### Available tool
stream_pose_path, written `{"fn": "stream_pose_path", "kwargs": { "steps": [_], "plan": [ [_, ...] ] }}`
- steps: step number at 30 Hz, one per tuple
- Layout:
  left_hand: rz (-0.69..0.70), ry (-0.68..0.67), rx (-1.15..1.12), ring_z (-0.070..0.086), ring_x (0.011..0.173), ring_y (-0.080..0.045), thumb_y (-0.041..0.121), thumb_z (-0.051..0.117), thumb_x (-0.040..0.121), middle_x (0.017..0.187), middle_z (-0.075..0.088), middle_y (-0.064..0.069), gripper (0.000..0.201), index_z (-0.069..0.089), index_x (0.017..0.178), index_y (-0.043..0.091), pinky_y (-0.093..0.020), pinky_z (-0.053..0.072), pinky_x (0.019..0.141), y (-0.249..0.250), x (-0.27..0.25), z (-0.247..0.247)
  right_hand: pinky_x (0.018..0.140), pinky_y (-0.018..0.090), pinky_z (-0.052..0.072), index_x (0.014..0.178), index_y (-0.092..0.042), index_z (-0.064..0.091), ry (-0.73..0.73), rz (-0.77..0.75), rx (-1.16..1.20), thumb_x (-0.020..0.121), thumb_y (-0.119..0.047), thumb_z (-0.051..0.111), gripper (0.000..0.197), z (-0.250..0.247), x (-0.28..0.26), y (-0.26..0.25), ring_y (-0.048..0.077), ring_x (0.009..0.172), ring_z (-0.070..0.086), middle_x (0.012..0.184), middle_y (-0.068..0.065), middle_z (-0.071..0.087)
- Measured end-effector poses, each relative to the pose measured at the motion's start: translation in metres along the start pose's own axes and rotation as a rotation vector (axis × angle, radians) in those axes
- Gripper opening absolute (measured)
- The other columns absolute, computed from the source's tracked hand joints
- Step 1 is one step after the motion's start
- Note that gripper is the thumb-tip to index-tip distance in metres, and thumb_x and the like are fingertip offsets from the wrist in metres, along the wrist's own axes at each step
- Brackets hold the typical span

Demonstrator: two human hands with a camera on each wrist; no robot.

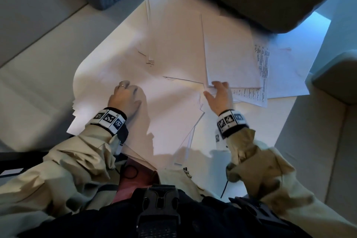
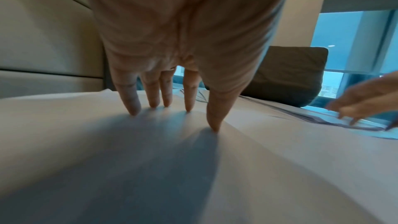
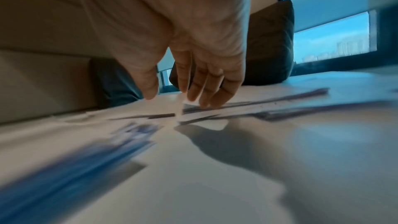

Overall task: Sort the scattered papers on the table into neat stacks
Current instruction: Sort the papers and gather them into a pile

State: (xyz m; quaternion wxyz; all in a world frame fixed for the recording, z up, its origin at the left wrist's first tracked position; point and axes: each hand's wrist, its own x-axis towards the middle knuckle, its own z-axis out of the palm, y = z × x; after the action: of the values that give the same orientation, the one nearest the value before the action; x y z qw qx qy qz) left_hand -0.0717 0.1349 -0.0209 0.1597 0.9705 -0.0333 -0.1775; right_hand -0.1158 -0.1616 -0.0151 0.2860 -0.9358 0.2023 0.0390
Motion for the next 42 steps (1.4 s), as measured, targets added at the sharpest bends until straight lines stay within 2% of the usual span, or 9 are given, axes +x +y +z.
{"fn": "stream_pose_path", "kwargs": {
  "steps": [4, 8, 15, 22, 30, 33, 37, 40, 42],
  "plan": [
    [-0.009, -0.004, -0.003, 0.026, 0.134, -0.027, 0.023, 0.056, 0.089, 0.149, 0.022, -0.004, 0.049, 0.041, 0.135, 0.016, -0.046, 0.038, 0.102, 0.004, -0.002, 0.005, 0.105, 0.034, 0.033, 0.126, 0.001, 0.051, 0.006, 0.036, -0.064, 0.088, -0.028, 0.064, 0.049, 0.002, 0.037, -0.003, 0.029, 0.128, 0.039, 0.141, 0.014, 0.038],
    [0.001, -0.01, -0.009, 0.029, 0.13, -0.028, 0.023, 0.059, 0.087, 0.144, 0.028, -0.006, 0.049, 0.043, 0.133, 0.015, -0.045, 0.04, 0.099, 0.002, 0.001, 0.002, 0.098, 0.036, 0.038, 0.11, -0.001, 0.059, -0.034, 0.075, -0.182, 0.091, -0.03, 0.056, 0.035, 0.008, 0.052, -0.002, 0.029, 0.124, 0.042, 0.14, 0.014, 0.044],
    [-0.005, -0.013, 0.001, 0.032, 0.127, -0.03, 0.026, 0.062, 0.085, 0.14, 0.032, -0.008, 0.05, 0.045, 0.132, 0.016, -0.046, 0.042, 0.097, 0.001, 0.004, 0.002, 0.068, 0.028, 0.039, 0.103, -0.003, 0.06, -0.007, 0.114, -0.29, 0.077, -0.029, 0.066, 0.037, 0.006, 0.055, -0.007, 0.025, 0.087, 0.054, 0.105, 0.009, 0.057],
    [-0.01, -0.004, 0.003, 0.033, 0.127, -0.029, 0.029, 0.062, 0.085, 0.138, 0.033, -0.006, 0.05, 0.045, 0.131, 0.019, -0.045, 0.043, 0.096, -0.002, 0.004, 0.003, 0.076, 0.03, 0.046, 0.106, -0.004, 0.061, -0.051, 0.112, -0.385, 0.081, -0.011, 0.061, 0.026, 0.003, 0.065, -0.014, 0.029, 0.097, 0.059, 0.105, 0.012, 0.061],
    [0.006, 0.002, 0.007, 0.032, 0.128, -0.028, 0.029, 0.062, 0.085, 0.141, 0.032, -0.006, 0.051, 0.045, 0.131, 0.018, -0.045, 0.042, 0.097, -0.004, 0.004, 0.003, 0.068, 0.028, 0.039, 0.098, -0.008, 0.066, 0.089, 0.08, -0.266, 0.092, -0.005, 0.04, 0.028, -0.018, 0.058, -0.003, 0.032, 0.089, 0.061, 0.098, 0.019, 0.066],
    [0.012, -0.009, -0.021, 0.033, 0.128, -0.027, 0.027, 0.064, 0.084, 0.141, 0.032, -0.005, 0.051, 0.047, 0.13, 0.016, -0.044, 0.041, 0.1, -0.006, 0.006, 0.002, 0.073, 0.033, 0.047, 0.112, -0.015, 0.068, 0.297, -0.049, -0.109, 0.094, -0.005, 0.042, 0.033, -0.031, 0.046, -0.004, 0.033, 0.092, 0.063, 0.107, 0.012, 0.067],
    [0.026, -0.025, -0.134, 0.046, 0.119, -0.025, 0.026, 0.063, 0.084, 0.134, 0.041, -0.008, 0.045, 0.052, 0.126, 0.015, -0.037, 0.04, 0.101, -0.002, 0.013, -0.009, 0.072, 0.029, 0.05, 0.105, -0.012, 0.071, 0.634, -0.349, 0.125, 0.09, -0.002, 0.05, 0.027, -0.056, 0.021, -0.019, 0.021, 0.082, 0.063, 0.099, 0.003, 0.07],
    [0.139, 0.094, -0.258, 0.043, 0.124, -0.028, 0.02, 0.069, 0.081, 0.137, 0.037, -0.012, 0.06, 0.043, 0.134, 0.012, -0.036, 0.037, 0.104, 0.017, 0.013, -0.021, 0.075, 0.012, 0.044, 0.099, -0.007, 0.073, 0.618, -0.557, 0.244, 0.086, 0.006, 0.051, 0.028, -0.078, -0.005, -0.034, 0.009, 0.081, 0.059, 0.093, 0.003, 0.069],
    [0.274, 0.243, -0.336, 0.028, 0.136, -0.029, 0.019, 0.08, 0.071, 0.147, 0.023, -0.014, 0.088, 0.03, 0.142, 0.01, -0.036, 0.032, 0.109, 0.036, 0.009, -0.034, 0.077, 0.016, 0.046, 0.098, -0.005, 0.073, 0.536, -0.67, 0.25, 0.084, 0.012, 0.052, 0.031, -0.088, -0.022, -0.041, 0.012, 0.084, 0.062, 0.093, 0.005, 0.07]
  ]
}}
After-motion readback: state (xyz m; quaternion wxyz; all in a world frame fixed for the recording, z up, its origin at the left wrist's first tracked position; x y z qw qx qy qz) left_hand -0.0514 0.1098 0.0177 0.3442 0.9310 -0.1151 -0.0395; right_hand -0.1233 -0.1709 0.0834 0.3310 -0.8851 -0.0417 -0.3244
